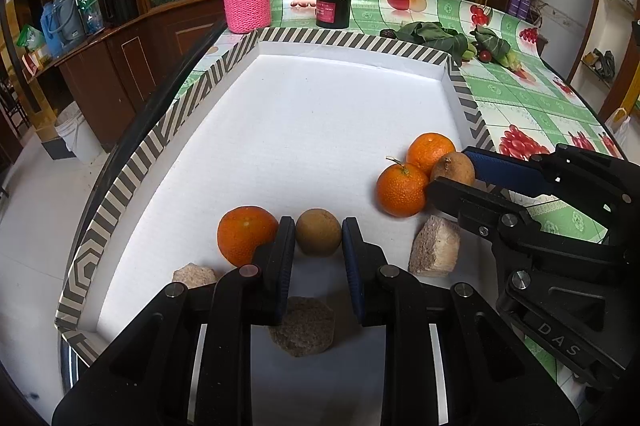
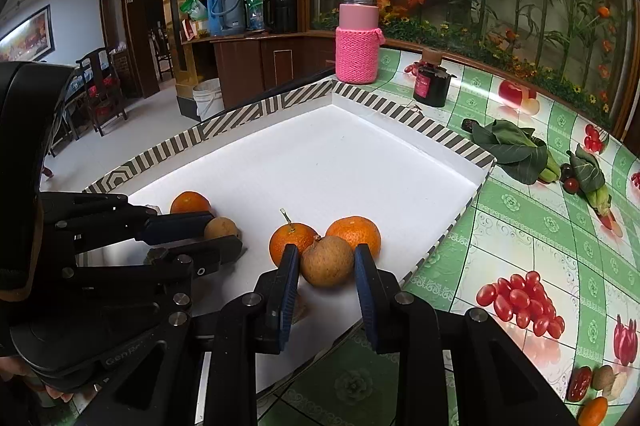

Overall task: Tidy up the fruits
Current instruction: 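Lower the kiwis into the tray and open both grippers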

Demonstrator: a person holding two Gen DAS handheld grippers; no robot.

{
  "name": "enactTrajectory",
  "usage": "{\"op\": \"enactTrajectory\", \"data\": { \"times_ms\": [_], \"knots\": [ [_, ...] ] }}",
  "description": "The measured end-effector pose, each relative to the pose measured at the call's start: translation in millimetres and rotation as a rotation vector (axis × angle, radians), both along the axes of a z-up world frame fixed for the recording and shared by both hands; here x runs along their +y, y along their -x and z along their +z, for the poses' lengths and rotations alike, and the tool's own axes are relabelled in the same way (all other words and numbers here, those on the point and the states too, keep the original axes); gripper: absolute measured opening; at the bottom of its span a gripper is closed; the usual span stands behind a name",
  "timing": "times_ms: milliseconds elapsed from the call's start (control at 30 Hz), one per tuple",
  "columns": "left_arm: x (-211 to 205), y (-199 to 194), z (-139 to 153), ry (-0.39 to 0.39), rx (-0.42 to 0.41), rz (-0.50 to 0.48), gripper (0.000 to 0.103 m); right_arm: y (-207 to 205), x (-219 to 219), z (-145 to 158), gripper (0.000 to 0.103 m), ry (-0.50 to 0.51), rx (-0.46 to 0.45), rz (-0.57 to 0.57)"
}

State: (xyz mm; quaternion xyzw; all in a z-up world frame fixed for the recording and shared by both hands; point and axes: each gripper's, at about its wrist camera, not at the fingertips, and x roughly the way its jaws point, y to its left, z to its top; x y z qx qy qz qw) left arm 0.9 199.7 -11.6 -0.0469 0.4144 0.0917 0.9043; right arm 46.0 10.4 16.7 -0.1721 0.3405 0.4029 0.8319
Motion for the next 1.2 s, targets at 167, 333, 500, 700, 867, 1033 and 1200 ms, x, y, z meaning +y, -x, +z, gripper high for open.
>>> {"op": "enactTrajectory", "data": {
  "times_ms": [167,333,500,700,867,1033,1200],
  "knots": [
    [0.6,0.1,0.1,0.002,-0.001,0.001,0.023,0.2,-0.1,0.0,0.027,0.0,-0.001,0.0],
    [0.3,0.5,-0.2,0.0,0.0,0.0,0.023,0.1,0.0,-0.3,0.027,0.003,-0.003,0.0],
    [-0.4,-0.6,-0.9,-0.007,0.008,-0.001,0.024,-0.5,-0.7,0.3,0.028,-0.006,0.007,0.002],
    [1.4,-1.9,-2.7,0.005,0.019,0.006,0.024,-3.9,-7.3,4.3,0.029,-0.041,0.015,-0.006],
    [3.0,-1.7,-3.2,0.016,0.018,0.006,0.033,-0.5,-11.6,8.6,0.029,-0.068,-0.008,-0.016],
    [2.2,-1.5,-2.7,0.013,0.014,0.01,0.049,7.9,-17.1,16.4,0.029,-0.099,-0.071,-0.041],
    [-0.5,-0.2,-0.1,-0.003,0.009,0.016,0.049,11.2,-29.4,24.1,0.029,-0.111,-0.092,-0.061]
  ]
}}
